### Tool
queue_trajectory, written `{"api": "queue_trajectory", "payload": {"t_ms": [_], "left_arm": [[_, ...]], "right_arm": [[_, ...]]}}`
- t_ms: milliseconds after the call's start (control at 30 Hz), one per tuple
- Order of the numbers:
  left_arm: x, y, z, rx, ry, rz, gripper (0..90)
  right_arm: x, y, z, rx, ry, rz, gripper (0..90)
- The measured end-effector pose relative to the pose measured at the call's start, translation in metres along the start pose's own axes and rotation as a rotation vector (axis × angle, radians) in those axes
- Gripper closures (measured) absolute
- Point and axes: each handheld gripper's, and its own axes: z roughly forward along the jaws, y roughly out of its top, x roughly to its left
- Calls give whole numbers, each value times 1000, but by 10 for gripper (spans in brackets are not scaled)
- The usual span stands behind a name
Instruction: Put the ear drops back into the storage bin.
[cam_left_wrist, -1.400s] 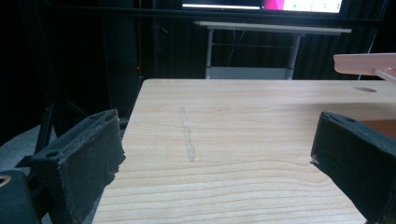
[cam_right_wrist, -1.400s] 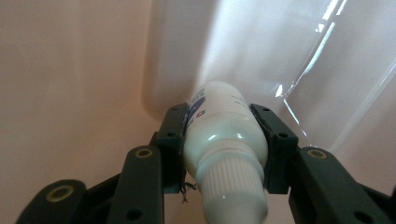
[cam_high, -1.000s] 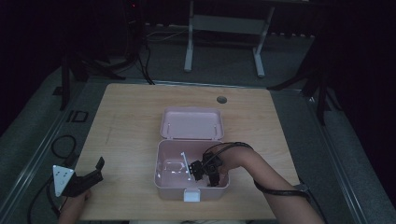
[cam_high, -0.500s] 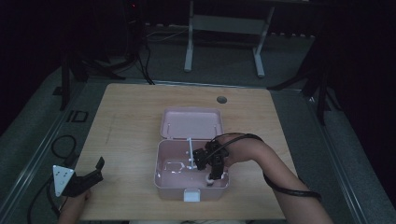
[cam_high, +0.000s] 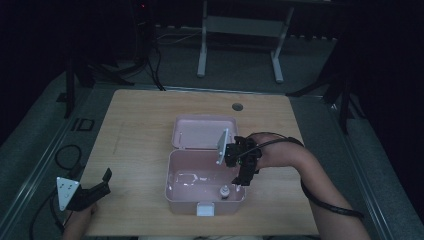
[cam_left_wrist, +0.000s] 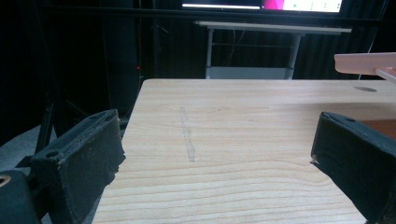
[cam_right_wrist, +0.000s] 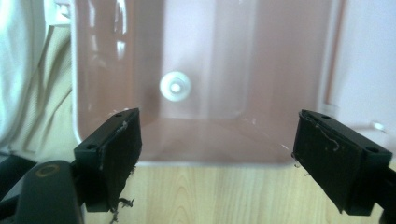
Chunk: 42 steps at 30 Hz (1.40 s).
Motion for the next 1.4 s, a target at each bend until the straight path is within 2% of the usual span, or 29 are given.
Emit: {"api": "queue_trajectory", "payload": {"t_ms": [133,233,467,567,600,800,933,1200,1300,1400], "left_arm": [[0,0,0,0,1,0,23],[0,0,0,-1,1,0,23],[0,0,0,1,3,-1,23],[0,0,0,1,3,-2,23],[0,0,0,1,4,-2,23],[0,0,0,1,4,-2,23],[0,0,0,1,4,-2,23],[0,0,0,1,4,-2,23],[0,0,0,1,3,-1,23],[0,0,0,1,3,0,23]], "right_arm": [[-2,-17,-8,-45,-23,35,149],[-2,-29,-9,-46,-31,63,141],[-2,-59,1,-78,-34,143,142],[-2,-67,5,-83,-47,156,142],[-1,-80,14,-98,-52,187,142],[0,-100,29,-103,-71,242,142],[1,-117,44,-137,-88,300,141],[9,-139,74,-180,-99,359,139],[11,-145,84,-216,-102,389,139],[13,-150,92,-249,-131,415,139]]}}
